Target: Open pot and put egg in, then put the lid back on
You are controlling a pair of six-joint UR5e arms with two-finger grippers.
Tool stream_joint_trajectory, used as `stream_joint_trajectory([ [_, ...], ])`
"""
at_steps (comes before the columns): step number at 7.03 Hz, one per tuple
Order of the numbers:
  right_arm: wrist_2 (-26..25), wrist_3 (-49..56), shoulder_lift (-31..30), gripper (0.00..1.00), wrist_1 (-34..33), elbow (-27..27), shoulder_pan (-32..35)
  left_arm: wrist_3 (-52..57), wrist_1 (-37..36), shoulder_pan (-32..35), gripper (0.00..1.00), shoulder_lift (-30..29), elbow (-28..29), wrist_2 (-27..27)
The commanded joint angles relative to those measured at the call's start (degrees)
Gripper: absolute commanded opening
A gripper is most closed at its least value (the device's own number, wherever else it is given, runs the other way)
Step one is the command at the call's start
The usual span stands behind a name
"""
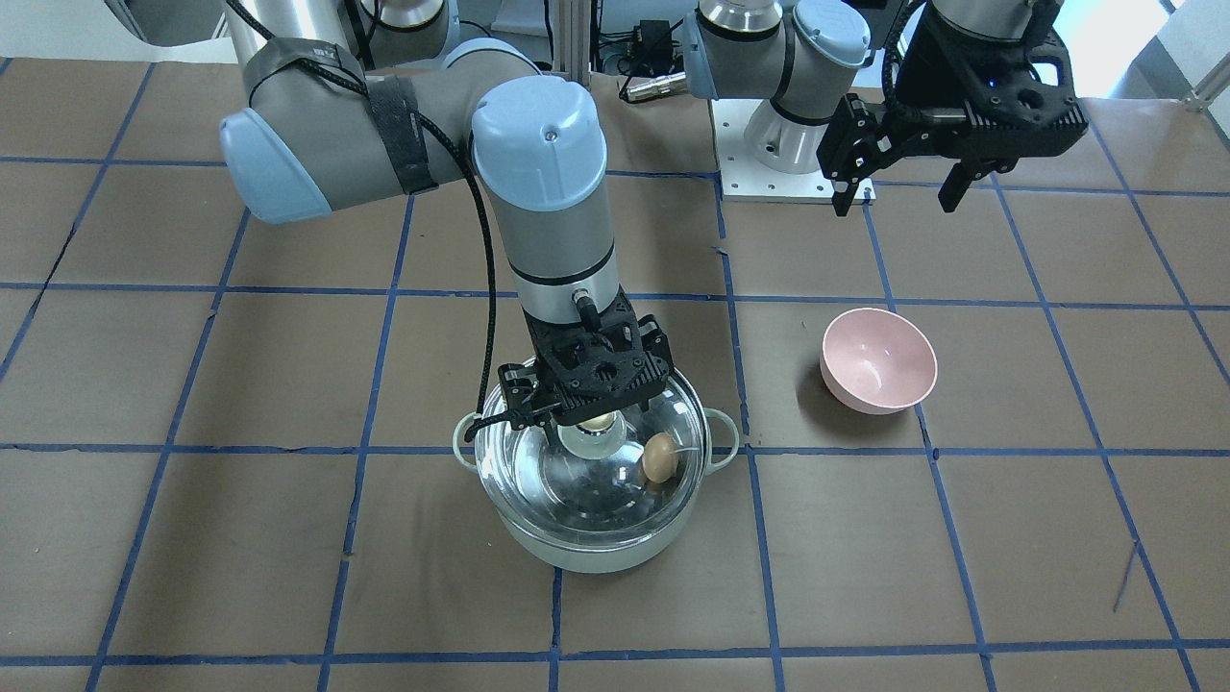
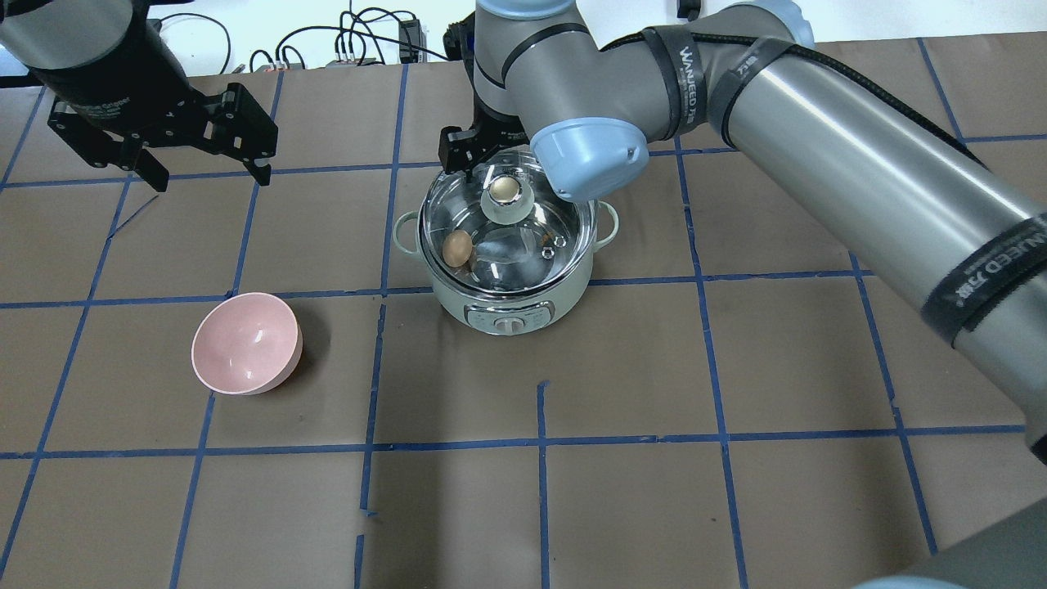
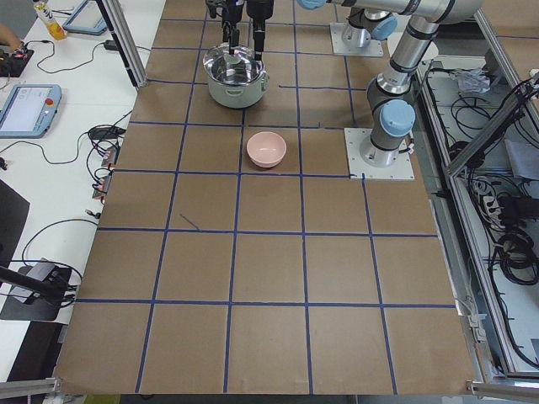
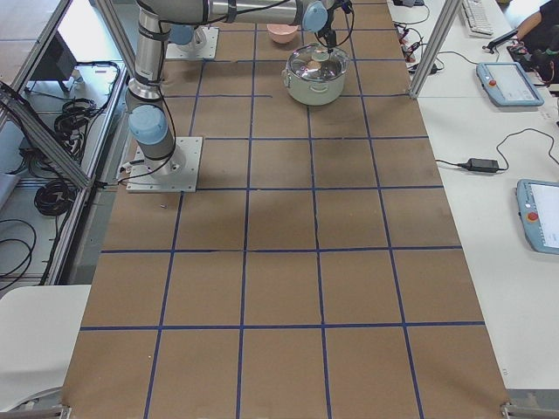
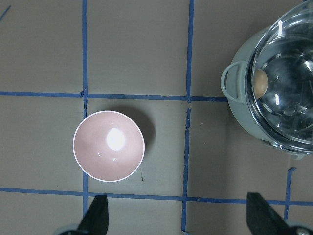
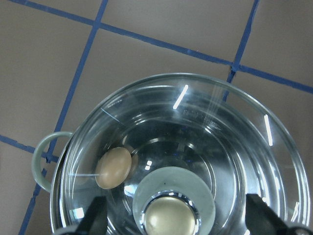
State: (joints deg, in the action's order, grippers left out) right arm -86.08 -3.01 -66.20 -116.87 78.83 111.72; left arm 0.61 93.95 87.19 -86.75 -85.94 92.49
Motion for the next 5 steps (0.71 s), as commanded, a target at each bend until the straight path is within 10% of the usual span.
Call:
stream_joint_trajectory([
  [1,-0.05,0.2,-3.75,1.0,7.05,-1.84,-1.23,0.0,0.0,0.0,1.0,0.0,-0.02,-0.03],
  [5,-2.07,9.61,-2.17,0.99,7.33,-2.01,-8.86,0.0,0.0,0.0,1.0,0.0,-0.02,-0.03],
])
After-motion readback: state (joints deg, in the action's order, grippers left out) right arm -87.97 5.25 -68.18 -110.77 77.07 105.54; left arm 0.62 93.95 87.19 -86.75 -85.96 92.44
